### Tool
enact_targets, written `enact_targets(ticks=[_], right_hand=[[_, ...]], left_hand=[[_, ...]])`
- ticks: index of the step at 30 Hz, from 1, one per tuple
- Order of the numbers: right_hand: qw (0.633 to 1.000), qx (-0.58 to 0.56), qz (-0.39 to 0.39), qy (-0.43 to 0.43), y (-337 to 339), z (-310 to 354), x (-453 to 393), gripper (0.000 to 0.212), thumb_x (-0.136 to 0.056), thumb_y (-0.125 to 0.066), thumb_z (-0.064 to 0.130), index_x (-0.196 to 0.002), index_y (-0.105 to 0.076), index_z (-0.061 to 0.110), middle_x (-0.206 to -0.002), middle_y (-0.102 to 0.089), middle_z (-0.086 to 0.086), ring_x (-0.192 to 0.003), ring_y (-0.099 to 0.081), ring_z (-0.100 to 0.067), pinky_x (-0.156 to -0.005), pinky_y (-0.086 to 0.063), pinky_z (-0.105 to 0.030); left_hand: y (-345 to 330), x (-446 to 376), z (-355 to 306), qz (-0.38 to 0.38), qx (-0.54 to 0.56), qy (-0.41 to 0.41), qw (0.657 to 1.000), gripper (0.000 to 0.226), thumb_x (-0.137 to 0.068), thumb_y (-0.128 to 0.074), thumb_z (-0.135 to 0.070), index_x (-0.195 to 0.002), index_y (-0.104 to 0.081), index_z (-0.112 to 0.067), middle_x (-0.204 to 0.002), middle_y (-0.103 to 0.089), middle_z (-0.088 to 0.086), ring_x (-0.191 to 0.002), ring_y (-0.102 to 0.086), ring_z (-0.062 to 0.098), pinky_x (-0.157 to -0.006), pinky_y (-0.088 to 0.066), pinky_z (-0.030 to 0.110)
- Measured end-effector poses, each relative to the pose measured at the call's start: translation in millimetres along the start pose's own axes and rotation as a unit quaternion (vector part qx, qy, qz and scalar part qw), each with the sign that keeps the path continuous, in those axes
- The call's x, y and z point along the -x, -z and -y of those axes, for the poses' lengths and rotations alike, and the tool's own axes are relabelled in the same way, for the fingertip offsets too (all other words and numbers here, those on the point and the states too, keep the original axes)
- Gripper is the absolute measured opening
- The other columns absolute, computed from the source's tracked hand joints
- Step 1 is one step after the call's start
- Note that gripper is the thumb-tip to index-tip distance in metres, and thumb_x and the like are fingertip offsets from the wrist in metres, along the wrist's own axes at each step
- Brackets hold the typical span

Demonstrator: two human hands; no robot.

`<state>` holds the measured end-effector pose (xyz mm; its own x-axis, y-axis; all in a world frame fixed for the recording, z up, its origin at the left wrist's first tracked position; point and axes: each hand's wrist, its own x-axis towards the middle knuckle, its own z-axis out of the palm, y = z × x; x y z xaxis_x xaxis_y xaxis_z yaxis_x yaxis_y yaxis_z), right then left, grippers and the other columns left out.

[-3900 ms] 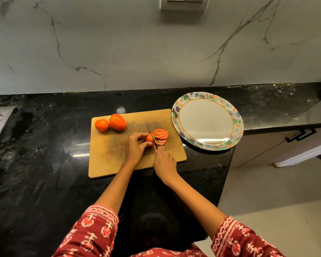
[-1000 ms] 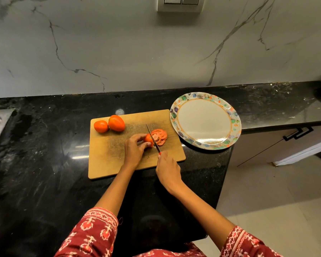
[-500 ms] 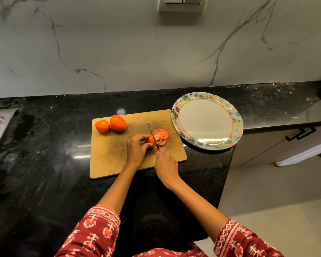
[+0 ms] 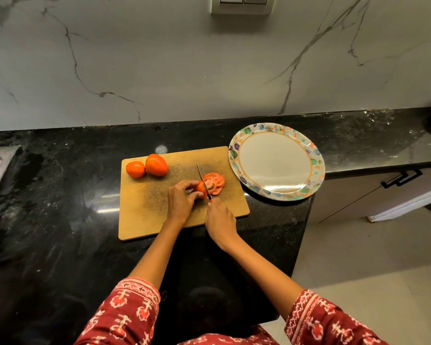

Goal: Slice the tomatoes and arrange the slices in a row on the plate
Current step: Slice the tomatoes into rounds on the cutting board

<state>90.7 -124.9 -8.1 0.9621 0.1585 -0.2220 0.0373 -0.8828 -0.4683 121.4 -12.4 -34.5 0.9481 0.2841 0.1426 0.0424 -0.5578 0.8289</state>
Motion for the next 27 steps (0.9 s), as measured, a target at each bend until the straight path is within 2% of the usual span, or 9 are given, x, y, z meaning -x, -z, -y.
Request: enact_targets(ticks=[3, 6, 14, 19, 23, 27], right_hand=[[1.0, 0.012, -0.01, 0.007, -1, 3, -8, 0.028, -0.103, -0.028, 0.019, -0.12, -0.043, 0.003, -0.112, -0.06, -0.016, -0.104, -0.058, -0.032, -0.071, -0.038, -0.033], [1.0, 0.016, -0.004, 0.009, -1, 2, -10, 0.028, -0.103, -0.028, 0.019, -0.121, -0.043, 0.003, -0.113, -0.06, -0.016, -0.104, -0.058, -0.033, -0.074, -0.042, -0.036], [0.998, -0.037, 0.033, -0.023, -4, 1, -8, 0.029, -0.102, -0.03, 0.02, -0.119, -0.046, 0.003, -0.118, -0.056, -0.018, -0.11, -0.054, -0.034, -0.083, -0.042, -0.04], [0.997, -0.042, 0.047, -0.037, -4, 7, -17, 0.031, -0.102, -0.031, 0.02, -0.124, -0.045, 0.002, -0.121, -0.056, -0.021, -0.114, -0.052, -0.037, -0.085, -0.042, -0.039], [0.998, -0.044, 0.044, -0.029, -8, 5, -14, 0.031, -0.102, -0.031, 0.02, -0.125, -0.043, 0.003, -0.119, -0.057, -0.02, -0.112, -0.054, -0.036, -0.083, -0.043, -0.04], [0.998, -0.025, 0.044, -0.026, -11, 9, -18, 0.032, -0.102, -0.03, 0.019, -0.127, -0.042, 0.002, -0.12, -0.057, -0.02, -0.113, -0.054, -0.036, -0.085, -0.043, -0.04]], left_hand=[[0, 0, -1, 0.002, -0.002, 0.001, 1.0, 0.03, -0.069, -0.075, 0.0, -0.098, -0.07, -0.003, -0.098, -0.07, 0.012, -0.094, -0.063, 0.019, -0.086, -0.051, 0.03], [1, -2, 0, 0.009, -0.003, 0.007, 1.0, 0.03, -0.069, -0.075, 0.0, -0.099, -0.07, -0.004, -0.098, -0.069, 0.012, -0.094, -0.062, 0.019, -0.086, -0.049, 0.028], [0, 0, 1, -0.003, 0.003, -0.004, 1.0, 0.03, -0.068, -0.076, 0.001, -0.097, -0.07, -0.003, -0.095, -0.07, 0.012, -0.09, -0.062, 0.016, -0.084, -0.051, 0.029], [-1, 2, 3, -0.012, 0.014, 0.007, 1.0, 0.031, -0.067, -0.075, 0.003, -0.097, -0.07, -0.002, -0.096, -0.07, 0.011, -0.089, -0.062, 0.013, -0.08, -0.046, 0.017], [-2, 5, 3, -0.02, 0.022, 0.009, 1.0, 0.031, -0.067, -0.074, 0.006, -0.097, -0.07, -0.002, -0.096, -0.069, 0.011, -0.088, -0.061, 0.013, -0.074, -0.042, 0.001], [-1, 4, 5, -0.025, 0.026, 0.017, 0.999, 0.031, -0.067, -0.075, 0.005, -0.097, -0.069, -0.001, -0.095, -0.069, 0.012, -0.087, -0.061, 0.014, -0.072, -0.04, -0.002]])
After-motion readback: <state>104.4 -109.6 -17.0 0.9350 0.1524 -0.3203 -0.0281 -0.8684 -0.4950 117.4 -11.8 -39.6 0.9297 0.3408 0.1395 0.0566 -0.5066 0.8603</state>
